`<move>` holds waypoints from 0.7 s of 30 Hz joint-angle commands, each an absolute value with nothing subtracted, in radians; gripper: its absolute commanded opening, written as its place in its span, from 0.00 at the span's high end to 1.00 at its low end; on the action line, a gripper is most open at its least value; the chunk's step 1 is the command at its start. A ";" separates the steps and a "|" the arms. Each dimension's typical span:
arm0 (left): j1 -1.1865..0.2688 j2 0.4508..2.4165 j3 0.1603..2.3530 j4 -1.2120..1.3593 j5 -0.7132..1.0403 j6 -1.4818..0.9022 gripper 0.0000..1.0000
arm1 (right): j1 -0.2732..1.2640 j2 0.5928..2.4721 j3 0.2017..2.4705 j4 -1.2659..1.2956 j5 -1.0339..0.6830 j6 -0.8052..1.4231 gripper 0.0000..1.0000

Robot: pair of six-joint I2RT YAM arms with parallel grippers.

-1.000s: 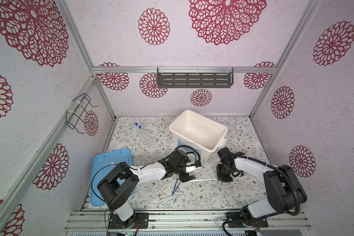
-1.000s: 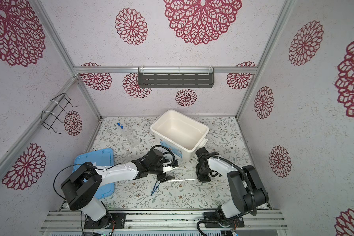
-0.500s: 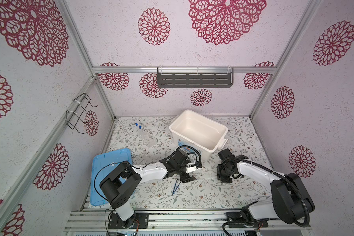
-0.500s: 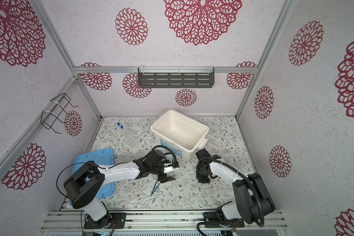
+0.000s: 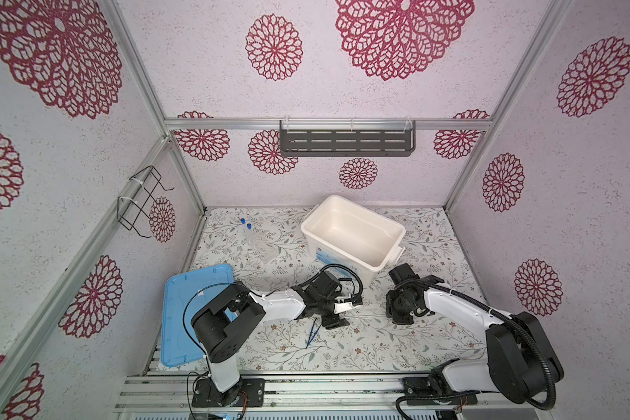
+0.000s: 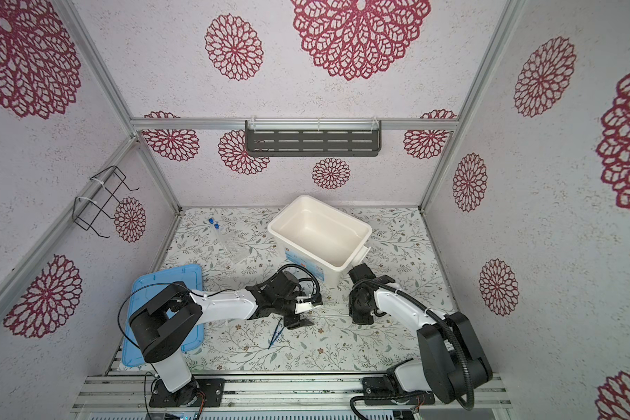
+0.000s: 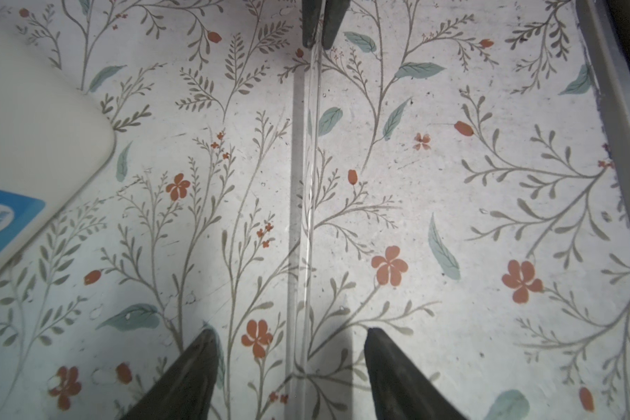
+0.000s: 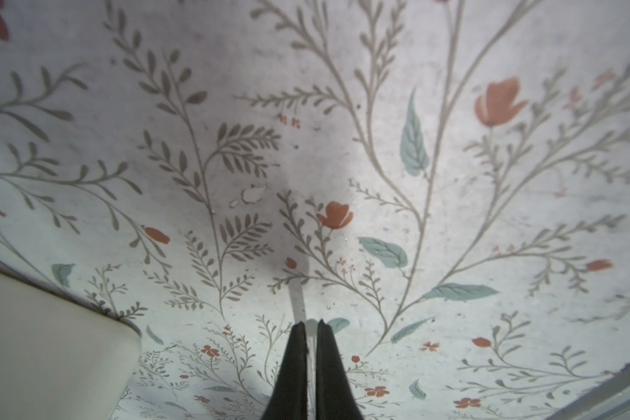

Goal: Organize the chemistry lab equipment

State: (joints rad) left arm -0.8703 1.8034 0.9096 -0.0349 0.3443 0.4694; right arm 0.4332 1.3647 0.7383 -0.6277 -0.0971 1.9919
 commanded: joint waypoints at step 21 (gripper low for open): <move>-0.901 1.897 0.963 0.066 0.294 0.448 0.58 | 0.450 1.295 0.730 -0.681 -0.034 2.021 0.82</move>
State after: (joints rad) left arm -0.8989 1.8713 0.9440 0.0479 0.2970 0.4526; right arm 0.4442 1.3193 0.7361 -0.6304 -0.0780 1.9923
